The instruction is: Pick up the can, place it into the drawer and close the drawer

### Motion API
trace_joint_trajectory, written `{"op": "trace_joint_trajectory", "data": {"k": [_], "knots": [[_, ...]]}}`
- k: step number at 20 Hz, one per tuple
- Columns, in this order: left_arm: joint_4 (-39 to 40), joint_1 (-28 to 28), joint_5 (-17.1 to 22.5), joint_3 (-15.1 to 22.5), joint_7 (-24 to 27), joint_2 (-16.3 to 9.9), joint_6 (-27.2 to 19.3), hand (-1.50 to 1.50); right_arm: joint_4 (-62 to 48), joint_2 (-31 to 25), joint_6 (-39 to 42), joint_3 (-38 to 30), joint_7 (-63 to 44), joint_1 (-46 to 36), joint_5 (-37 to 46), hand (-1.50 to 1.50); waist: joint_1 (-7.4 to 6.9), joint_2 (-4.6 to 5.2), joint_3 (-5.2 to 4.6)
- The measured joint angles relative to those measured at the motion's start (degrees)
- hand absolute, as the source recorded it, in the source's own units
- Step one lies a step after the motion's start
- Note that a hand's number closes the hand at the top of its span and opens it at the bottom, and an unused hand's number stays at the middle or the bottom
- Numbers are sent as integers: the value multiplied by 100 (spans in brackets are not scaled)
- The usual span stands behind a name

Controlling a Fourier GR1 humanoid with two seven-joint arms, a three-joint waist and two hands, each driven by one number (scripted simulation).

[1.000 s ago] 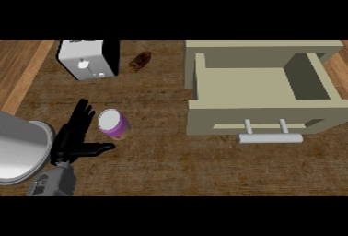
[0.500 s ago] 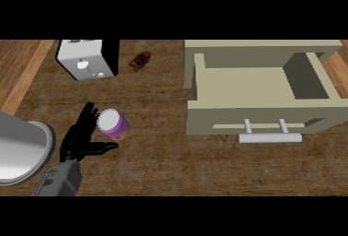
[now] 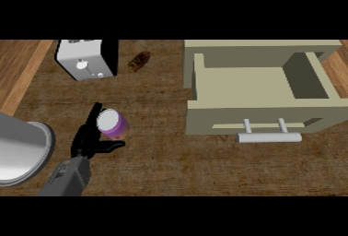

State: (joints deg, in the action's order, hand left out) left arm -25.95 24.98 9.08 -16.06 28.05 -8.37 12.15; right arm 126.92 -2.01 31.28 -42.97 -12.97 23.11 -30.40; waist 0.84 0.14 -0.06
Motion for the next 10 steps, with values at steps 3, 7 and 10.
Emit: {"op": "trace_joint_trajectory", "data": {"k": [3, 7, 10], "knots": [[100, 119, 118, -46, -63, 58, 62, 150, 87, 30, 32, -54, -61, 55, -68, -150, -8, -4, 1], [354, 320, 223, -107, -9, 33, 263, 150, 146, 63, 29, -37, -126, 83, -136, -150, 3, -1, 1], [449, 504, 290, -95, -182, 57, 492, 150, 78, 83, 45, 3, -79, 55, -96, -150, 1, -2, 2]]}}
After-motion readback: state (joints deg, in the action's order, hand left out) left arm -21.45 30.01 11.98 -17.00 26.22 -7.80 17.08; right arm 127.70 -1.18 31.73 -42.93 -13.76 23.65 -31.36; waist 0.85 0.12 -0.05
